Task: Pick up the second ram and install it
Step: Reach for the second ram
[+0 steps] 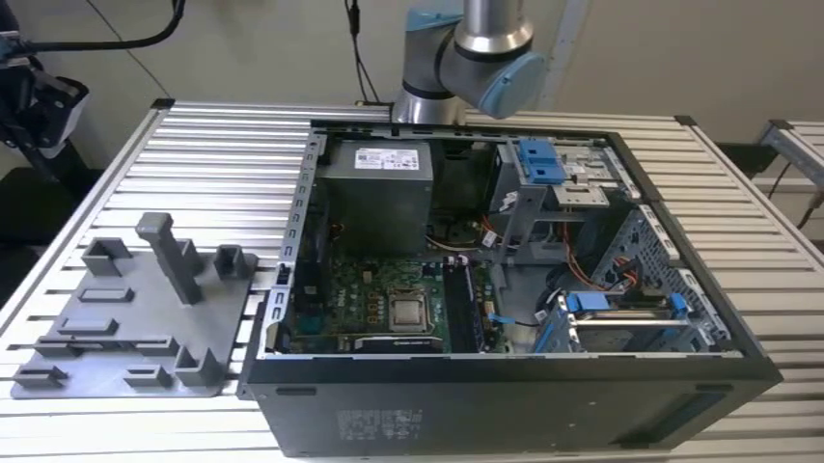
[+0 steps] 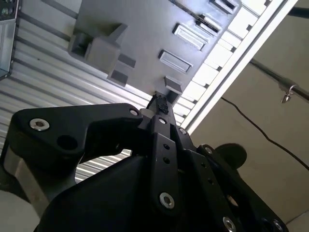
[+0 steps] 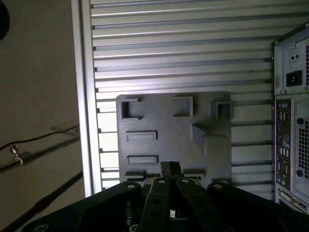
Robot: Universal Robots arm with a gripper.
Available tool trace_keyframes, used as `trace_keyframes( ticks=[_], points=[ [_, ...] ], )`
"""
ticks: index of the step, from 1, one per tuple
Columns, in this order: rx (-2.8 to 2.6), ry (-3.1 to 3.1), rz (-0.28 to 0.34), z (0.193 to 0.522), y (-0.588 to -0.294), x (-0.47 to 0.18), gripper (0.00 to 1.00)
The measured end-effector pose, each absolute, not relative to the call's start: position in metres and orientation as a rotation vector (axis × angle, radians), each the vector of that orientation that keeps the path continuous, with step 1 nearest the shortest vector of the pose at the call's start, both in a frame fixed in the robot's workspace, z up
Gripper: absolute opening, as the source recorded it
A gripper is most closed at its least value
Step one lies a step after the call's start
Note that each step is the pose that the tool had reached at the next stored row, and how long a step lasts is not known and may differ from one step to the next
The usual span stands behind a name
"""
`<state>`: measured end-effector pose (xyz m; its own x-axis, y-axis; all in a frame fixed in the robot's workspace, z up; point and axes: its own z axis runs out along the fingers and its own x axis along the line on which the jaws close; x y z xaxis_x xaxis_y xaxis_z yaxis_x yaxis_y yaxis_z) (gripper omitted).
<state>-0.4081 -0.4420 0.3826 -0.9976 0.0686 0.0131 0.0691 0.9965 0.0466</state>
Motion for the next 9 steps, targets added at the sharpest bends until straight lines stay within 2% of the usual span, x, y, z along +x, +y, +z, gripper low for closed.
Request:
trace_keyframes(
  ticks=[9],
  points=[
    [-0.108,-3.124,-0.073,0.3804,-0.4500,-0.4082,0.11]
  ],
)
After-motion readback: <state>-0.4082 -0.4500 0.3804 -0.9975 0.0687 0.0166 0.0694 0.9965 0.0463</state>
